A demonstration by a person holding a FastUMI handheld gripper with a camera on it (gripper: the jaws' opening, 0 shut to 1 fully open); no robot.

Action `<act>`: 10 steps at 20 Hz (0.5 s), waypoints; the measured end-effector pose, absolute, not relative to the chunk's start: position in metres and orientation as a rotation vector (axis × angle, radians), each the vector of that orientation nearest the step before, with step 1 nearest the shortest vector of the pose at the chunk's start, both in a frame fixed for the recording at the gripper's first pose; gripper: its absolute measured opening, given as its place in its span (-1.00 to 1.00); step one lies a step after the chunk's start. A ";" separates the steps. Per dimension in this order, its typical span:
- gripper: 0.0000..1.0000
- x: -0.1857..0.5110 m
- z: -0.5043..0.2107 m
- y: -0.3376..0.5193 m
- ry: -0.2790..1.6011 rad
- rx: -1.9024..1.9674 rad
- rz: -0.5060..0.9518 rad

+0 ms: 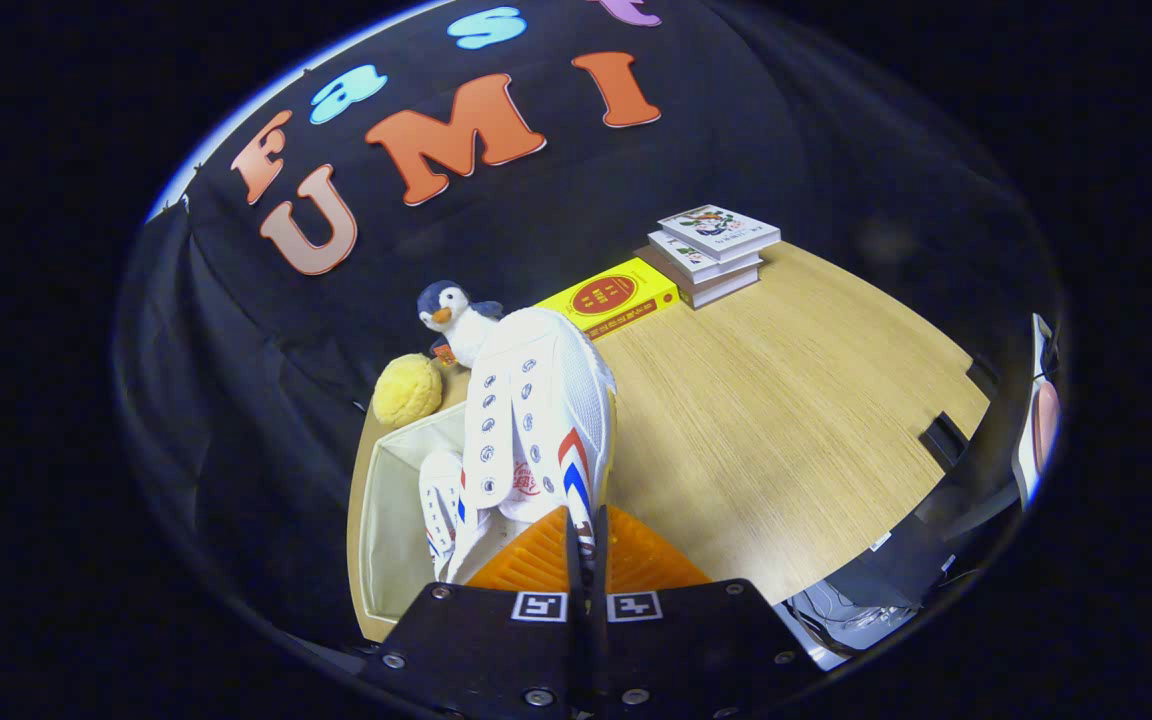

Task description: Open the storage box then place both shoes into the box .Put the left shoe in first, then the right shoe, with the right side of both shoes facing outward in a uniform manner.

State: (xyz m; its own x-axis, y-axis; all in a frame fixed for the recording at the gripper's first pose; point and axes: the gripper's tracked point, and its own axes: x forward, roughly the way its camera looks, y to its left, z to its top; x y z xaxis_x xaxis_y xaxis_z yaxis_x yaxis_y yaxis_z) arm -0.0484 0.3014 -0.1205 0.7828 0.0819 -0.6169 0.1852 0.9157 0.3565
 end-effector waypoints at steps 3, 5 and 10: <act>-1.00 -0.044 -0.114 0.337 0.673 0.415 -0.022; -1.00 -0.040 -0.120 0.356 0.689 0.385 -0.014; -1.00 -0.031 -0.148 0.395 0.755 0.326 0.009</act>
